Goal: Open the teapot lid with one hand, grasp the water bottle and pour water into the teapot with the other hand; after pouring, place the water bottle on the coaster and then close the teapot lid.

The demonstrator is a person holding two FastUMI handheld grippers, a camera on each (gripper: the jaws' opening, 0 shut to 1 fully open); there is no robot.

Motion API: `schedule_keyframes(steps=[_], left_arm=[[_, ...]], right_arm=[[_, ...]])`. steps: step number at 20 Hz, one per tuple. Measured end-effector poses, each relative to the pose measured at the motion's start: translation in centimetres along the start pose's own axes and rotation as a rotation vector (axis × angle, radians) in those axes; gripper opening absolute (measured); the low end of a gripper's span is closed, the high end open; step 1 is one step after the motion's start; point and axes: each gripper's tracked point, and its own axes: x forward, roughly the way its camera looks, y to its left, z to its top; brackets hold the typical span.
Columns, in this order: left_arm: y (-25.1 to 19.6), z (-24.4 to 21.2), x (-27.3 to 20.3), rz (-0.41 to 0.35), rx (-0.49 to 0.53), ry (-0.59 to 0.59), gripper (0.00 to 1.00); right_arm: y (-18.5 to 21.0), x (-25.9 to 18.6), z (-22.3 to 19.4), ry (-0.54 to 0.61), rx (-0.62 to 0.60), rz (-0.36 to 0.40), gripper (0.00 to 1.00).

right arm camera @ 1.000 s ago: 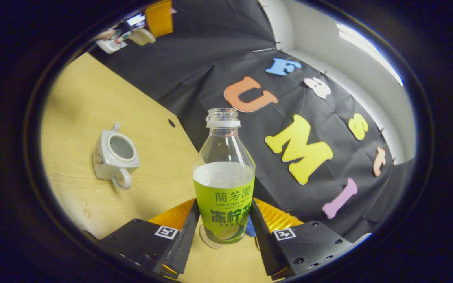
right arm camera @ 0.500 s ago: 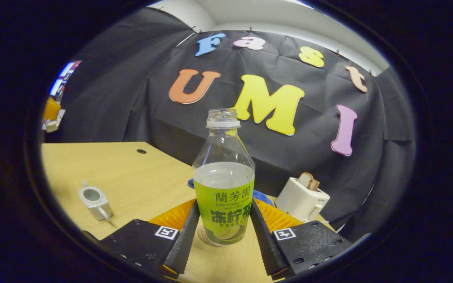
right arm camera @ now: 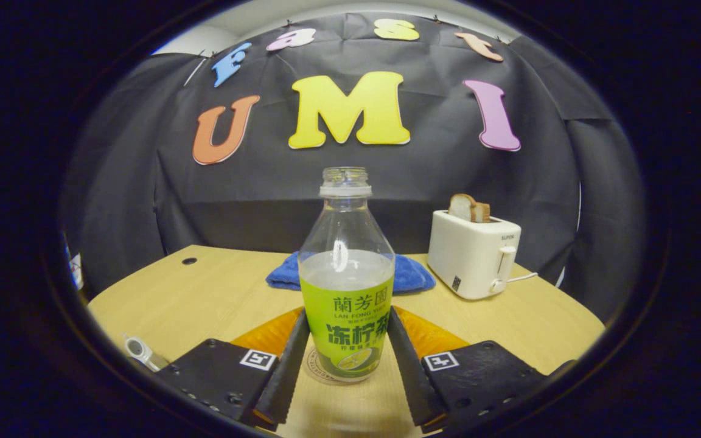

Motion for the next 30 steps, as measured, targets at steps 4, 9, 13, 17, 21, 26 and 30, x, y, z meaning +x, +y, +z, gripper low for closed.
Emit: schedule_keyframes(steps=[4,9,13,17,21,26,30], left_arm=[[-0.1,-0.2,0.2,0.007,0.013,0.01,0.02],[-0.9,-0.2,0.3,-0.012,0.029,0.009,0.03],[-1.3,0.1,0.3,-0.022,0.023,0.004,0.03],[-1.7,-0.2,0.5,-0.032,0.024,0.004,0.03],[-2.4,0.2,0.6,-0.057,0.008,-0.006,0.03],[-4.0,-0.6,1.4,-0.108,-0.017,0.01,0.03],[-4.0,-2.2,3.1,-0.101,0.009,0.041,0.03]], right_arm=[[1.0,1.7,-1.5,0.042,0.036,-0.004,0.75],[1.1,2.5,-1.8,0.031,0.014,-0.043,0.75],[1.8,1.9,-1.9,0.044,0.025,-0.002,0.84],[1.0,0.0,-0.8,0.01,0.052,0.007,0.96],[-0.6,-3.3,0.7,-0.042,0.058,-0.012,0.94],[-2.4,-7.7,1.2,-0.092,-0.046,-0.042,0.94],[-2.7,-11.1,-0.3,-0.075,-0.054,-0.01,0.94]])
